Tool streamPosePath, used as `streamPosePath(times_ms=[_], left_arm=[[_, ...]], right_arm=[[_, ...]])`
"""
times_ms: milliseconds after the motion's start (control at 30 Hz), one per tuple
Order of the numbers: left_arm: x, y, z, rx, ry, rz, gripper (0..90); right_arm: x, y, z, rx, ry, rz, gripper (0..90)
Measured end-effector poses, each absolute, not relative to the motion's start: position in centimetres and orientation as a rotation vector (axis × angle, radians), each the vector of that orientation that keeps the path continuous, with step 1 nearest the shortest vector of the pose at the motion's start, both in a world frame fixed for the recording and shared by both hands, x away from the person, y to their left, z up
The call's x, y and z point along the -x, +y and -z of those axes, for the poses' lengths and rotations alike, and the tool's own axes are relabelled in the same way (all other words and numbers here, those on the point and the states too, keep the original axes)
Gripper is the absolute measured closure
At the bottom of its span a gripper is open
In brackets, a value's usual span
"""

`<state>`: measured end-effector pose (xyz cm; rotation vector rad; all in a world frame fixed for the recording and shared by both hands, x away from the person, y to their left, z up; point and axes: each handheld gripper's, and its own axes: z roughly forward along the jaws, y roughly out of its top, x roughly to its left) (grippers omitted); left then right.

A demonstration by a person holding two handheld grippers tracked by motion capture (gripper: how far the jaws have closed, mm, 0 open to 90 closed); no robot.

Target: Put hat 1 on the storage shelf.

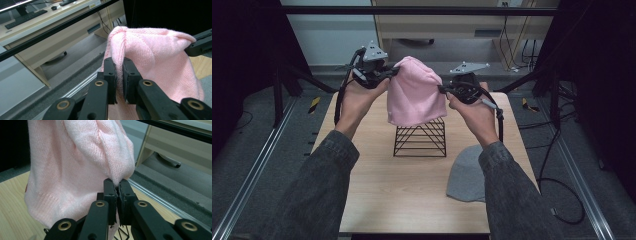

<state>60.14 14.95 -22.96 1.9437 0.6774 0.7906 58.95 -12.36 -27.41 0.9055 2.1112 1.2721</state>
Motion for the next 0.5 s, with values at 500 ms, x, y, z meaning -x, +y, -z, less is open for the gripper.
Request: streamPosePath(times_ms=[500], left_arm=[[-59.6,14.7,25.5,-1.944,0.652,-0.753,82.8]], right_arm=[[-57.9,-12.7,30.1,-0.871,2.137,-1.257,86.6]])
